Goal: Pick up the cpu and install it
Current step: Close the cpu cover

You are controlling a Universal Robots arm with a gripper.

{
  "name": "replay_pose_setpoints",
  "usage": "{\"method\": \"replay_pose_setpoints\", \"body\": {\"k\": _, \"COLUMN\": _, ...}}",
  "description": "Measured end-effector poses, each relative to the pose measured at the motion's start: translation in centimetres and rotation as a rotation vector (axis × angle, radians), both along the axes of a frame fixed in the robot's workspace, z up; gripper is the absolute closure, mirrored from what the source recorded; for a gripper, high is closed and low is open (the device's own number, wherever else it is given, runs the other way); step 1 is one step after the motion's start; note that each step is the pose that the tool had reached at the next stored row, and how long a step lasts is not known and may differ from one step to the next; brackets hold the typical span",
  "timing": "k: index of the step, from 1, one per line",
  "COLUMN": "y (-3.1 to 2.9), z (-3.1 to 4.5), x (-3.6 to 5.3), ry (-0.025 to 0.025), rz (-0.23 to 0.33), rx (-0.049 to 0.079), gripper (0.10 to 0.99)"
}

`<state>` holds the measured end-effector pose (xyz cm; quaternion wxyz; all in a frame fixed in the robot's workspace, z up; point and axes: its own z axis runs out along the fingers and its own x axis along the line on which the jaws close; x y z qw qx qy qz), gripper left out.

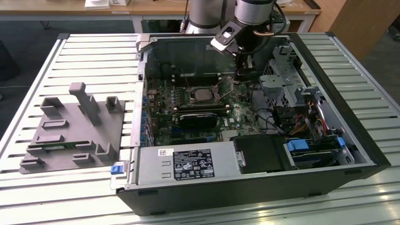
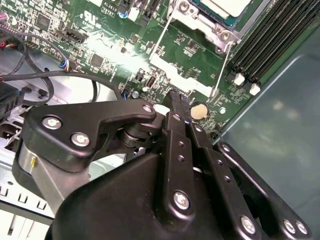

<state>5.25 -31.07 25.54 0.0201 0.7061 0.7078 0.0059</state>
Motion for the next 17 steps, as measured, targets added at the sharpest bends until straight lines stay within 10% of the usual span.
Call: {"method": "replay_pose_setpoints", "body": {"k": 17, "y": 0.01, "z": -1.07, "x": -0.23, "ry": 0.0006, "rz": 0.0, "rx": 0.0, "gripper": 0.98}}
